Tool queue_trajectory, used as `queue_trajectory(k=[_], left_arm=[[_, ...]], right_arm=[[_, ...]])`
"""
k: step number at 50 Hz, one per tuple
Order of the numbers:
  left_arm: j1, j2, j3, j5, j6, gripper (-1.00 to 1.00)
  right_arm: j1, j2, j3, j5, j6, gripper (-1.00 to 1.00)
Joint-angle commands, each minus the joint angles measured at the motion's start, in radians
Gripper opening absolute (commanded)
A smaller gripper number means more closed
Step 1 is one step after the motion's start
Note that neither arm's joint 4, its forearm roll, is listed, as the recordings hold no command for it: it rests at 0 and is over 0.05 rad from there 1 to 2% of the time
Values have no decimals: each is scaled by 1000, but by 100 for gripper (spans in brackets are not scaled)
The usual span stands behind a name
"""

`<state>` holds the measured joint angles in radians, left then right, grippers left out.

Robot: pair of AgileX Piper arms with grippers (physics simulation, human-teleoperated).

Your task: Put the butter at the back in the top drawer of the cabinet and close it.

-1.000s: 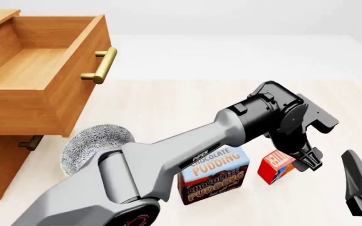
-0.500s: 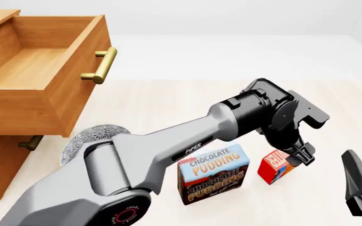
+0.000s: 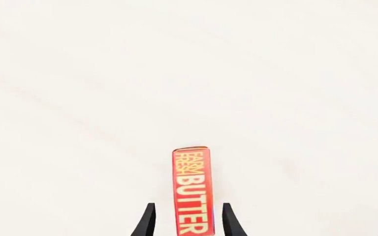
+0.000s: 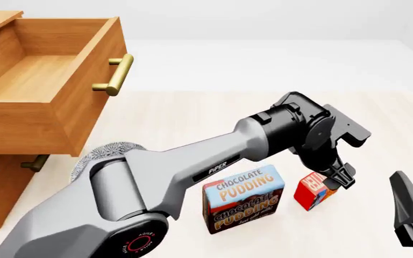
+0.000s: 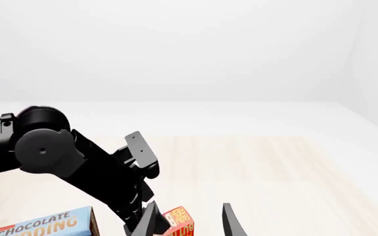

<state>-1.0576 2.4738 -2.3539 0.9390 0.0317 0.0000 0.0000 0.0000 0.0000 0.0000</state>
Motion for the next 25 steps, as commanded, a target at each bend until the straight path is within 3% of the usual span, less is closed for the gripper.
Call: queue_trajectory(k=[1, 25], left_arm=[[-1, 5, -1, -2, -3, 100], [-10, 51, -20, -7, -37, 100]], right_arm=[[0, 0, 0, 0, 0, 100], [0, 0, 0, 0, 0, 100]])
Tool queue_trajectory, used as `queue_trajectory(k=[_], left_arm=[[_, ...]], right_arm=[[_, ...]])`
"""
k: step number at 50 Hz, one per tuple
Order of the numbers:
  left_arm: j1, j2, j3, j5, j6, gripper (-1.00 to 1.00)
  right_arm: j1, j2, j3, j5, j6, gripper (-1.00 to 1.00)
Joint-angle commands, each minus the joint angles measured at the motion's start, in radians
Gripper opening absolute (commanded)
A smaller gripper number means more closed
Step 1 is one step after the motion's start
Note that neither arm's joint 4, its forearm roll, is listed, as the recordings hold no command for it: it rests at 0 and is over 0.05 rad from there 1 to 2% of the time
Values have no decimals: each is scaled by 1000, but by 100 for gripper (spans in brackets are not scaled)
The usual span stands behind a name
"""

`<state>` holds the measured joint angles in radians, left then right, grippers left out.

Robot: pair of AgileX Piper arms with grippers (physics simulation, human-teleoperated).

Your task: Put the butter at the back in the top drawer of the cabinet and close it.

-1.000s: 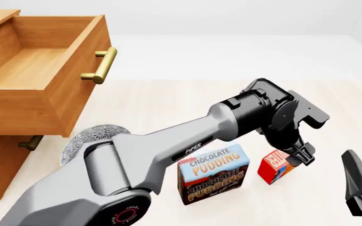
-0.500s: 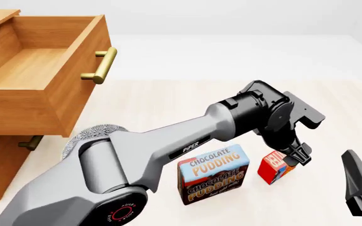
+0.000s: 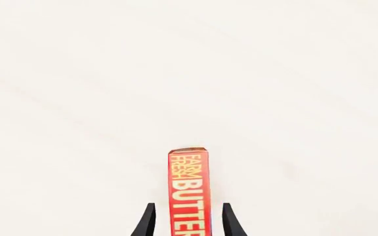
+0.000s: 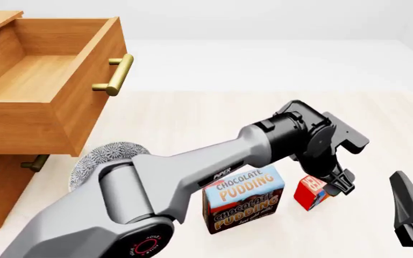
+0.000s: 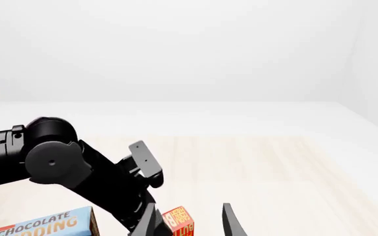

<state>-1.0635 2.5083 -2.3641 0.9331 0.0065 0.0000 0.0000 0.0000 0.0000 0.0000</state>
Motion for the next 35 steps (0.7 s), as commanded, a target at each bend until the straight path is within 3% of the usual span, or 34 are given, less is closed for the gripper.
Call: queue_trajectory(k=[1, 35], left_arm=[[-4, 19, -11, -1, -11, 100], [-16, 37, -15, -11, -39, 100]], right_arm=[[0, 0, 0, 0, 0, 100], [0, 0, 0, 0, 0, 100]])
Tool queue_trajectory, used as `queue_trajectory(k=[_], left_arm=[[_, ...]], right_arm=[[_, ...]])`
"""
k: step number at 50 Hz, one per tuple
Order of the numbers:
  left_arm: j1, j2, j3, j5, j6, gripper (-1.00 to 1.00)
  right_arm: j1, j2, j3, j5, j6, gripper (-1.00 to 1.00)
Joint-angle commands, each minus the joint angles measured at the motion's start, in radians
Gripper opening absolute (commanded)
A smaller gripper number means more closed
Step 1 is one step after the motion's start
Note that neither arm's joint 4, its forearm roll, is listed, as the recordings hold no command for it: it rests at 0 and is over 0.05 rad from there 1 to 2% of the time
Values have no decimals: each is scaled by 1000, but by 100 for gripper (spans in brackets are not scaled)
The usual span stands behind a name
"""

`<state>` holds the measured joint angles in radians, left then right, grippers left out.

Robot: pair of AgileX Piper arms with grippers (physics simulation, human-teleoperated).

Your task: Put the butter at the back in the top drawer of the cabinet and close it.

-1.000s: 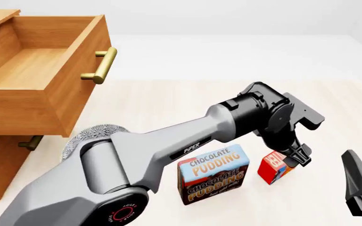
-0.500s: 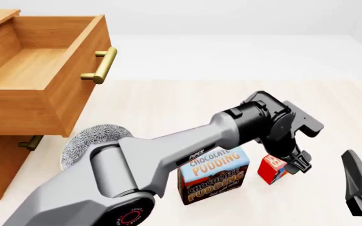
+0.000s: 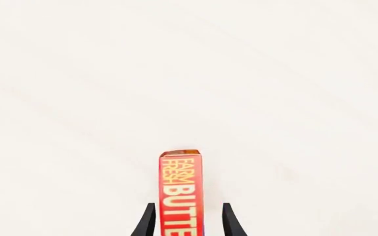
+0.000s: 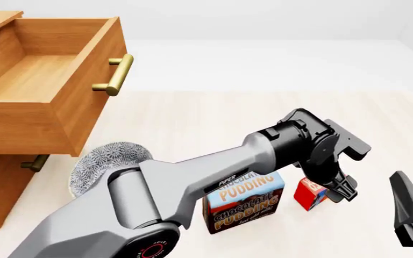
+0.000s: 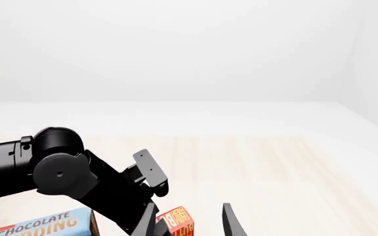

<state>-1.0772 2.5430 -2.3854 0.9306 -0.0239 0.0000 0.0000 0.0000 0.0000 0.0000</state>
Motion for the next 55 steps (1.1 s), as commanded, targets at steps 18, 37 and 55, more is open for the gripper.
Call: queue_trajectory(k=[18, 37, 55], left_arm=[[11, -17, 56, -39, -14, 100], [24, -8, 70, -50, -17, 100], [13, 32, 33, -39, -26, 100]], right_arm=[[0, 0, 0, 0, 0, 100], [0, 0, 0, 0, 0, 100], [0, 0, 0, 0, 0, 100]])
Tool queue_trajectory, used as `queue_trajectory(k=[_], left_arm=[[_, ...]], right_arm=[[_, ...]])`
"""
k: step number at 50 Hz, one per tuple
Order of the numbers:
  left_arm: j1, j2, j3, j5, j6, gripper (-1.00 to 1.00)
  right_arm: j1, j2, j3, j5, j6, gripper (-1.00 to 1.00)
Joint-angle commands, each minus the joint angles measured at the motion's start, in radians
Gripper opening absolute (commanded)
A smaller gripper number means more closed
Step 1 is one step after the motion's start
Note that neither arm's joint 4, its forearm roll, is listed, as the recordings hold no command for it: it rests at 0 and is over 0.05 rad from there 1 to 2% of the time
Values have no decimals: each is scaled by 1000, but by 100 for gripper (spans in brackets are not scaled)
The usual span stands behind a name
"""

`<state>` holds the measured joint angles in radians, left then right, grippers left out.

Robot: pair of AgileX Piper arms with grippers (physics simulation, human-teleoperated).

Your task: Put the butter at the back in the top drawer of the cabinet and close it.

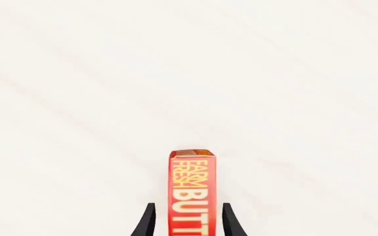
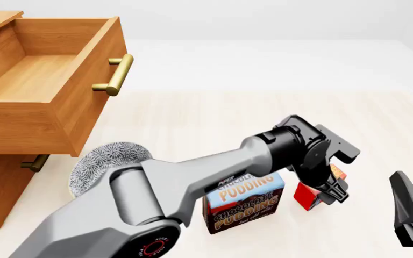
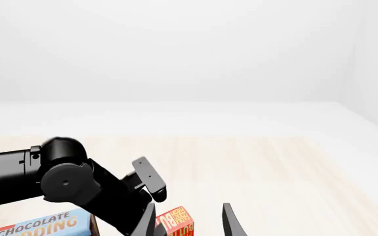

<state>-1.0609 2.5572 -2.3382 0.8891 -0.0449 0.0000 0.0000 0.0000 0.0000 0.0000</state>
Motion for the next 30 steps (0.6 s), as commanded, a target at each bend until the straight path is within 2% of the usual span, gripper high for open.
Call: queue_trajectory(k=[1, 22, 23, 30], left_arm=[[-4, 18, -15, 3, -6, 100], [-14, 44, -33, 12, -45, 100], [-13, 45, -33, 13, -45, -100], [-1, 48, -30, 15, -49, -100]], right_arm=[[0, 0, 0, 0, 0, 100], [0, 0, 0, 0, 0, 100], [0, 0, 0, 0, 0, 100], [0, 0, 0, 0, 0, 100]])
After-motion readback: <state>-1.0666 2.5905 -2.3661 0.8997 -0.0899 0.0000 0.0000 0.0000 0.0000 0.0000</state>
